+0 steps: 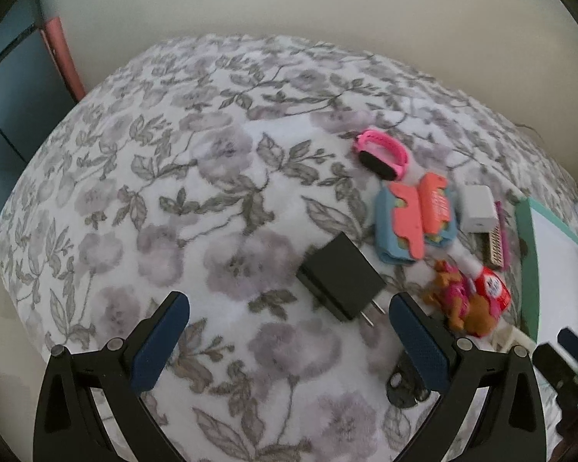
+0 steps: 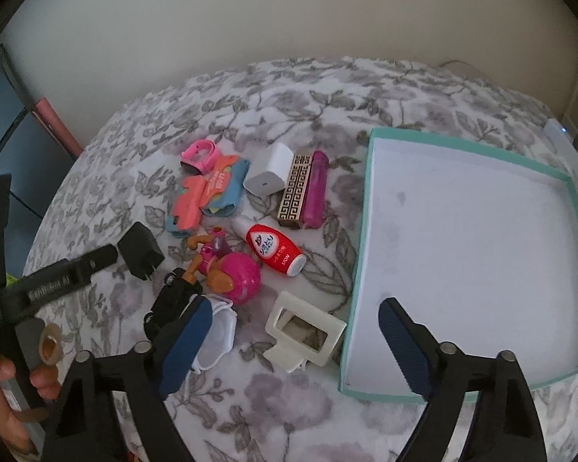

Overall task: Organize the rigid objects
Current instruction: 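Move the left tool to the black charger while the right tool approaches the white claw clip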

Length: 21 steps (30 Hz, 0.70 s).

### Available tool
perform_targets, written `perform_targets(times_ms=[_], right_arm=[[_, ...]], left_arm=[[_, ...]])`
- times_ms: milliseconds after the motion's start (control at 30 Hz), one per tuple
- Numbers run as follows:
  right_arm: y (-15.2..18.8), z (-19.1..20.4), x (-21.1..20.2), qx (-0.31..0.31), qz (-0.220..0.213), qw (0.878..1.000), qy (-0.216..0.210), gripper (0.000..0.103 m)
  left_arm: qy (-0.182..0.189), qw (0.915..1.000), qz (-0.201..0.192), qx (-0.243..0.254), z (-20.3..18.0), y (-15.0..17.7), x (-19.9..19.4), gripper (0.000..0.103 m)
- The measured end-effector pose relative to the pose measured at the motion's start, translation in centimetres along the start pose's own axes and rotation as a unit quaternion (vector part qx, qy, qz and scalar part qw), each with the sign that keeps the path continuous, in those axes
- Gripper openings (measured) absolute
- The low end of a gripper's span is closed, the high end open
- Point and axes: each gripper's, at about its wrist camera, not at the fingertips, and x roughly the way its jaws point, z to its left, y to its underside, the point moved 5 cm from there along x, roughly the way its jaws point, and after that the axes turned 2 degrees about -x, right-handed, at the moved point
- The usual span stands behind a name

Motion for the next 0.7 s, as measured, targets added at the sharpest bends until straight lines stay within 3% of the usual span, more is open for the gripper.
perform_targets(times_ms=[233, 500, 700], right_arm=[[0.0, 0.3, 1.8, -0.011, 0.023, 1.0, -0.008, 0.073], [-0.6, 0.9, 1.9, -0.034, 0.017, 0.999, -0.009, 0.069], [-0.4, 1.3, 2.1, -0.043, 0.02, 0.999, -0.024, 0.065]], left_arm=[[-0.003, 0.9995, 0.031, -0.001, -0.7, -1.6, 2.6, 0.103], [-0.006, 0.9985, 0.054, 0.011, -2.1, -1.7, 4.8, 0.102], [0.008, 0.9968, 0.079, 0.01, -2.7, -0.9, 6.1, 0.077]])
